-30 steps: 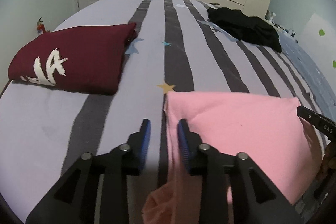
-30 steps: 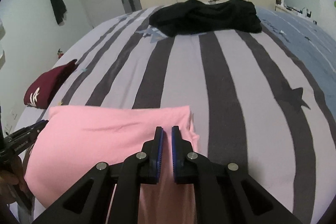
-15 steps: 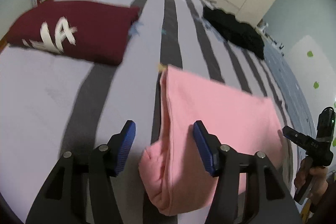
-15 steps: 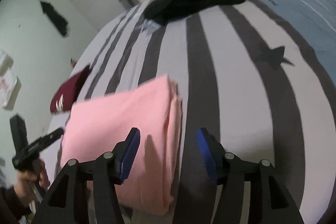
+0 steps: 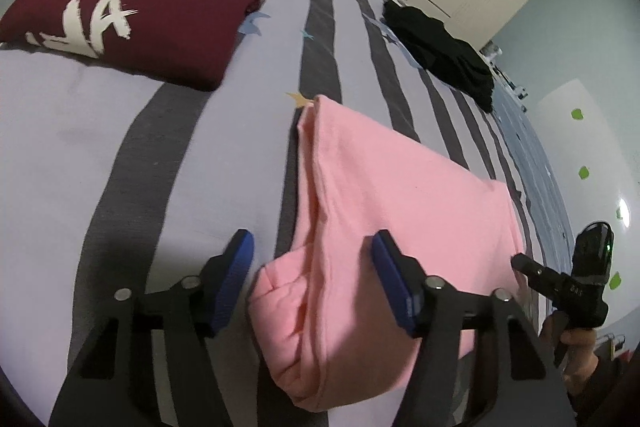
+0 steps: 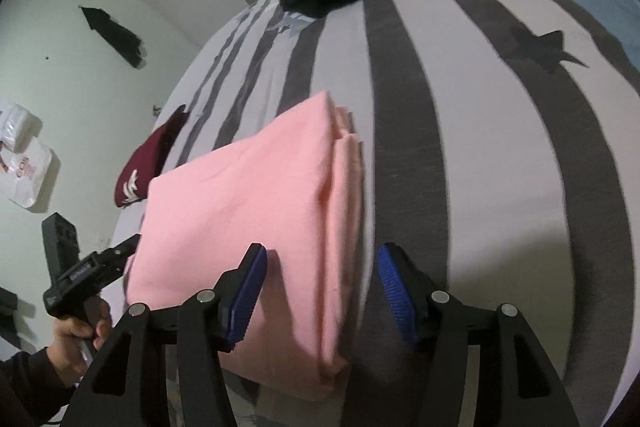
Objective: Fold clothes
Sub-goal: 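Lift the pink T-shirt end with both grippers and fold it over the stack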
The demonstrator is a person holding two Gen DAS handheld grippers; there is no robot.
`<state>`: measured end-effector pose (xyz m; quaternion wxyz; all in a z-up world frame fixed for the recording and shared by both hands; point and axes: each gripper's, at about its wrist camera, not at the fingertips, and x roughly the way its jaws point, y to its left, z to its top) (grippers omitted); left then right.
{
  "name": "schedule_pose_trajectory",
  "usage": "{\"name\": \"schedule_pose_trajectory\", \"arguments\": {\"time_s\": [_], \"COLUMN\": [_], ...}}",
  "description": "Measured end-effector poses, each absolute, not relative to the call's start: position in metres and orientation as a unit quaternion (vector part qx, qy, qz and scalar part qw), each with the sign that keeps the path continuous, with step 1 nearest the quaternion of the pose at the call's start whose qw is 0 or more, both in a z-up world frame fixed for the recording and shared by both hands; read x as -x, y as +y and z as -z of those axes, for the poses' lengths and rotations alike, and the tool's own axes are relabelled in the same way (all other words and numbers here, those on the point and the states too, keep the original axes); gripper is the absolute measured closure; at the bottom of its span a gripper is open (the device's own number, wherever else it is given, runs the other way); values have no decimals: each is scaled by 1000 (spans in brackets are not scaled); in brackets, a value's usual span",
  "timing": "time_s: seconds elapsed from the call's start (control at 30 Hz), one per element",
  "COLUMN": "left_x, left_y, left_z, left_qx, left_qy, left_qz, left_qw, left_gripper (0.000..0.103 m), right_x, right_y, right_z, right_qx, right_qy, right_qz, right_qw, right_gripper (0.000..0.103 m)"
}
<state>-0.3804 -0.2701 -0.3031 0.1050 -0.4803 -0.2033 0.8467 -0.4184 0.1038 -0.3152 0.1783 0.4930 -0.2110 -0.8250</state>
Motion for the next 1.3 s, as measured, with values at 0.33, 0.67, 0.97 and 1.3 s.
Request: {"name": "schedule_pose_trajectory", "arguments": {"time_s": [0.33, 0.67, 0.97, 1.3], "left_x": [395, 401, 401, 411], "left_y": [-257, -246, -254, -269], "left_z": [306, 303, 281, 266], "left_qx": [493, 496, 462, 467], "left_qy": [-200, -178, -182, -160], "left_qz": [-836, -836, -859, -854], "left_qw": [132, 150, 128, 161], "left_gripper": [52, 67, 95, 96], "right_x": [444, 441, 431, 429], "right_y": [96, 85, 76, 66], "right_z": [324, 323, 291, 248], "right_qx": [-498, -513, -493, -472], "right_qy": [-207, -198, -176, -185], "right_qz": [818, 811, 833, 850], "right_qw": [200, 199, 179, 144], "right_gripper": [61, 74, 92, 93]}}
